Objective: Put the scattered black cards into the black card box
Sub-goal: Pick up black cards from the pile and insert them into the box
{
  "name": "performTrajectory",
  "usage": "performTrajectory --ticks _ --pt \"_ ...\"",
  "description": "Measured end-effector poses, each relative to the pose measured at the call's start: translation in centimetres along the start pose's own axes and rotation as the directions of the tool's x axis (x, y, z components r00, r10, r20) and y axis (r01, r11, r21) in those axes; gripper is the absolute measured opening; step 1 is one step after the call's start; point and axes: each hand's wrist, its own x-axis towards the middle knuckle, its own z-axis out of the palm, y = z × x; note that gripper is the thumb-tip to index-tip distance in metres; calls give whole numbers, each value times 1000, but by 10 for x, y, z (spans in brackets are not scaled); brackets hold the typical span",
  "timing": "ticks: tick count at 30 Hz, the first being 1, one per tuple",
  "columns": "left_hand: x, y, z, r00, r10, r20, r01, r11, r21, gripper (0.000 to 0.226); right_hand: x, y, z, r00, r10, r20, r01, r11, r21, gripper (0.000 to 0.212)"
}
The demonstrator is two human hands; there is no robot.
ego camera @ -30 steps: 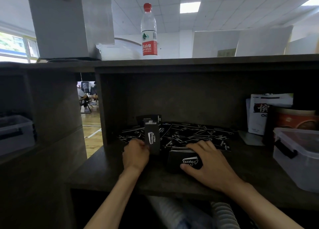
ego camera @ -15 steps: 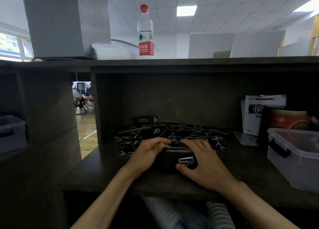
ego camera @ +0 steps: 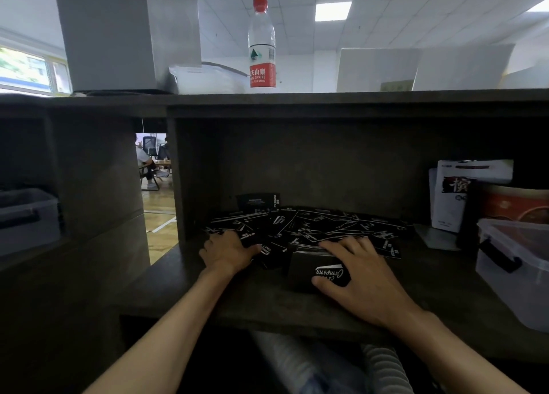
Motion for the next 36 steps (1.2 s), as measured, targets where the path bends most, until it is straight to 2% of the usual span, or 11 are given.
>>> performTrajectory --ticks 4,7,10,15,18,20,23,26,29,34,36 --pt "3 -8 -1 999 12 44 -5 987 -158 34 0 -1 -2 1000 0 14 0 1000 -15 78" --pt "1 -8 1 999 -1 -39 -10 961 -278 14 -1 0 -1 1000 2 9 -2 1000 0 78" --pt "-5 -5 0 995 -9 -104 -16 972 -234 22 -1 -2 -3 1000 1 13 -1 1000 4 79" --pt "-25 -8 2 994 56 -95 -43 991 126 85 -1 -1 -3 1000 0 11 0 1000 11 79" --pt "-26 -11 -1 997 49 -61 -46 998 53 76 -1 -2 -4 1000 -3 18 3 1000 9 79" --pt "-28 -11 -4 980 93 -175 -111 990 -91 51 -1 -2 -4 1000 -4 12 4 1000 16 78" --pt "-34 -6 -8 914 270 -304 -380 835 -399 13 -1 -2 -2 1000 -7 -8 7 1000 30 77" --pt "-43 6 -9 806 575 -145 -557 652 -515 16 0 0 -1 1000 -17 -11 18 999 34 77" --pt "-55 20 -8 765 641 61 -451 601 -660 35 1 1 1 1000 -23 -20 25 997 71 78" --pt "-62 38 -5 794 525 308 -89 601 -794 48 1 1 0 999 -33 -11 33 998 48 75" --pt "-58 39 -6 852 441 282 -64 624 -779 48 1 0 0 999 -33 0 33 999 -8 74"
